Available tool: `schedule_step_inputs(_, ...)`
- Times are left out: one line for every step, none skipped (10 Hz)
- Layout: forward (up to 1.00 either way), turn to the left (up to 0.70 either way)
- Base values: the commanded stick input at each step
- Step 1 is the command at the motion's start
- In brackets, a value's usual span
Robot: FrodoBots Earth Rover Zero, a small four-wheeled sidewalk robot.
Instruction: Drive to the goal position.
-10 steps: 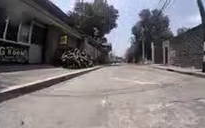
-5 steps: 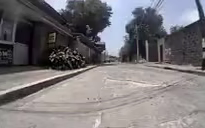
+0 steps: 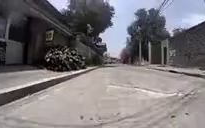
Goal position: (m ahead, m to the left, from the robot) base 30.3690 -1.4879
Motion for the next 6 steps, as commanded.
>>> schedule_step_inputs(1.0, -0.34)
schedule_step_inputs(1.0, -0.36)
schedule_step_inputs(1.0, -0.24)
schedule_step_inputs(1.0, -0.12)
schedule_step_inputs(1.0, -0.05)
schedule_step_inputs(1.0, 0.0)
